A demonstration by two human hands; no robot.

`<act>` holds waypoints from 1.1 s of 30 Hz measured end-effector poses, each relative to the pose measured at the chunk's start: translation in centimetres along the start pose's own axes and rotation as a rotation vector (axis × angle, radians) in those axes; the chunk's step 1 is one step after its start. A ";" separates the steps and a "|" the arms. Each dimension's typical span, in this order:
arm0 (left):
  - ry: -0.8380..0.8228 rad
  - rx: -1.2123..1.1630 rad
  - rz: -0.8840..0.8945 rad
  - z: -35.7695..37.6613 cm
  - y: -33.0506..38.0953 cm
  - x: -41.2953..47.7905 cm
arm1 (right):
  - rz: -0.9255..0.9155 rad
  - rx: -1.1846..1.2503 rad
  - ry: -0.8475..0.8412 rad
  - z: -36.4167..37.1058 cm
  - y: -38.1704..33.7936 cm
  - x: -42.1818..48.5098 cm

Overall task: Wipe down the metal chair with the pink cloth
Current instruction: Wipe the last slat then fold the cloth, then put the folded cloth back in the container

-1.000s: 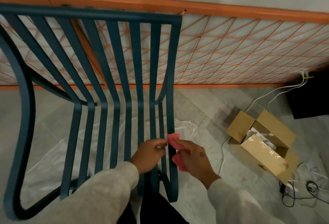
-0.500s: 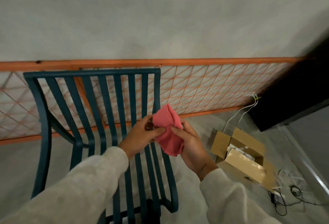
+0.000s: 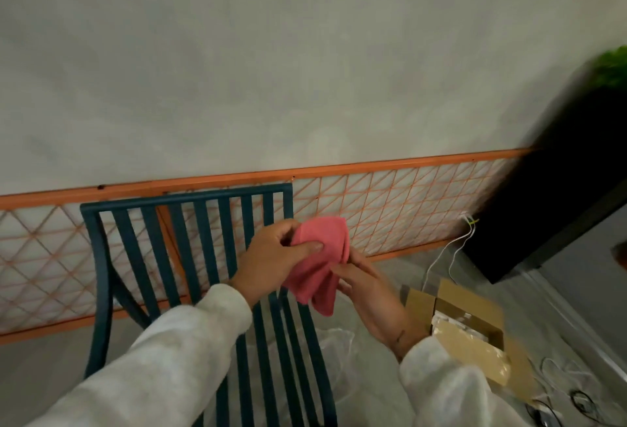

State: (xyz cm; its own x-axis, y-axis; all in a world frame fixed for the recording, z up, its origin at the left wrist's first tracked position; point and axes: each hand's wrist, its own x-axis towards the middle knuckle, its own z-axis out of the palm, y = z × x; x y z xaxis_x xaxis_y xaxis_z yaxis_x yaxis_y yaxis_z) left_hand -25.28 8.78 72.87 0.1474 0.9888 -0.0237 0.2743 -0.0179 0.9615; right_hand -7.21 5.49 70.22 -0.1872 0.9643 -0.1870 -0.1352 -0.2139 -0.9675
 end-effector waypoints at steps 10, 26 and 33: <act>0.008 -0.323 -0.301 10.4 -1.5 2.5 | 0.186 0.065 0.075 -10.7 3.7 0.8; 0.244 -0.310 -0.683 33.9 -21.2 3.8 | 0.710 -0.184 -0.128 -30.2 23.2 7.3; 0.247 -0.119 -0.783 39.3 -40.1 5.4 | 0.777 -0.471 -0.199 -32.2 39.1 12.7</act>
State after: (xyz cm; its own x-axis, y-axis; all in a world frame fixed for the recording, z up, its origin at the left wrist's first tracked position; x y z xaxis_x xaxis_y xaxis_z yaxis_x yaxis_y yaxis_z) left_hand 1.89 8.97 23.39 -0.2616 0.7129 -0.6507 0.1063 0.6913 0.7147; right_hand 16.47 14.39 24.48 -0.2284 0.5230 -0.8211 0.4990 -0.6614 -0.5601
